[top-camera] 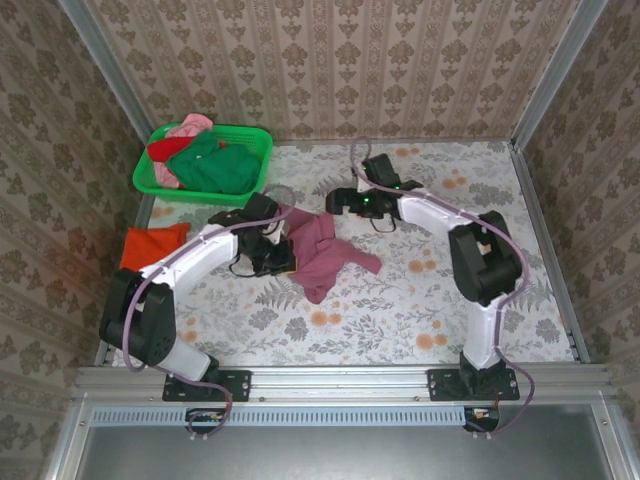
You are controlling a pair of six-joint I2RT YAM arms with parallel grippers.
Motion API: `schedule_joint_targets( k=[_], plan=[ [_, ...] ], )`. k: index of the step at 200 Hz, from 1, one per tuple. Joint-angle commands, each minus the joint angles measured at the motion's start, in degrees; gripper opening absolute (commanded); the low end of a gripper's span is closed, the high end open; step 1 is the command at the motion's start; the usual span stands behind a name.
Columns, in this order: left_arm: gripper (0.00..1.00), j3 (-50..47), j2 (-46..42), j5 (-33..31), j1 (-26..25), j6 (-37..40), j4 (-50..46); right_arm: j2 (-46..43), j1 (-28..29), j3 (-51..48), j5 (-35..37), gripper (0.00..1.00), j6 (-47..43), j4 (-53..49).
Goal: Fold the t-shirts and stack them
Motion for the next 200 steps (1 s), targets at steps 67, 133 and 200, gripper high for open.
schedule_joint_targets(
  k=[67,133,200],
  plan=[
    [0.0,-5.87,-7.49,-4.4,-0.21,1.88,-0.99,18.78,9.96,19.16,7.54,0.86,-15.12,-10.65],
    [0.0,-5.04,-8.73,-6.62,-0.39,4.58,-1.14,18.48,9.85,22.14,10.08,0.0,-15.57,-14.64],
    [0.0,5.22,-2.65,-11.26,-0.65,16.08,2.2,-0.92,-0.58,5.02,16.27,0.0,-2.15,-2.17]
  ],
)
